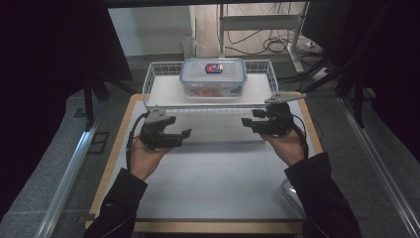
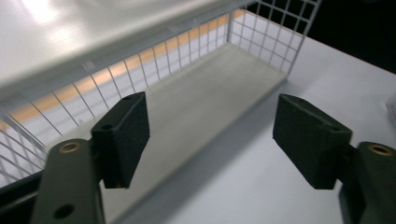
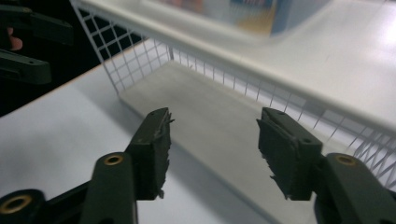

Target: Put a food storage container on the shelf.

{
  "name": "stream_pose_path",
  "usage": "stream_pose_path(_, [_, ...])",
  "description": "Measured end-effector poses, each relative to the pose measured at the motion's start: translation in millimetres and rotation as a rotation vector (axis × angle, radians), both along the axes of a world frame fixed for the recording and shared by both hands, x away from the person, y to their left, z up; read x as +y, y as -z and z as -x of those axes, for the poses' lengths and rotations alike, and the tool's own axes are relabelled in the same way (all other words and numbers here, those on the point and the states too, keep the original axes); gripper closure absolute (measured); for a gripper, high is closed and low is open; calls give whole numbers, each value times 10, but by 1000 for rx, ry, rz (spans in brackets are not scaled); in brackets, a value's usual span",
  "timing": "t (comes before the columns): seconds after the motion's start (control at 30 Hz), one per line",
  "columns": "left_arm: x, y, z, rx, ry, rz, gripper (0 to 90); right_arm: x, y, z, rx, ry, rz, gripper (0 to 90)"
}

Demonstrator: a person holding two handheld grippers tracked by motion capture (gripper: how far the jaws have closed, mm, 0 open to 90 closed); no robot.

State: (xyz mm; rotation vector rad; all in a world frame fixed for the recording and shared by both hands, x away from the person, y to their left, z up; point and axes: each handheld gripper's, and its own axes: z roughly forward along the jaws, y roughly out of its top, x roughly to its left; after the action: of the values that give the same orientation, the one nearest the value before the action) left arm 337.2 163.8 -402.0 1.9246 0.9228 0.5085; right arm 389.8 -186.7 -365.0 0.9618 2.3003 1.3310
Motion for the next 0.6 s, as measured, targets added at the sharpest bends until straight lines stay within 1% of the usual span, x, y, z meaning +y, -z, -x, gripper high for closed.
stream_pose_path(0.07, [-7,67,68,12,20,2,234,-17,79,43,11,-8,6,391])
stream_pose_path(0.13, [-11,147,161,18,34,-5,209,-42,155,73,43,-23,5,354])
stream_pose_path(0.17, [-12,178,192,21,37,-2,201,-62,199,96,51,-27,4,337])
stream_pose_path(0.23, [-7,262,270,31,51,0,180,-89,259,133,48,-28,10,298])
stream_pose_path(0.33, [9,387,397,37,44,-7,123,-131,358,206,43,-28,14,262])
stream_pose_path(0.4, [29,465,482,36,31,-15,106,-155,430,258,47,-30,12,236])
stream_pose_path(0.43, [41,502,520,39,33,-16,96,-165,469,282,48,-33,12,221])
stream_pose_path(0.47, [49,545,564,42,31,-17,85,-172,509,305,52,-34,17,207])
stream_pose_path(0.5, [50,570,588,42,29,-19,83,-171,554,326,55,-30,33,187])
stream_pose_path(0.6, [46,659,685,39,29,-63,59,-162,617,384,43,-25,60,161])
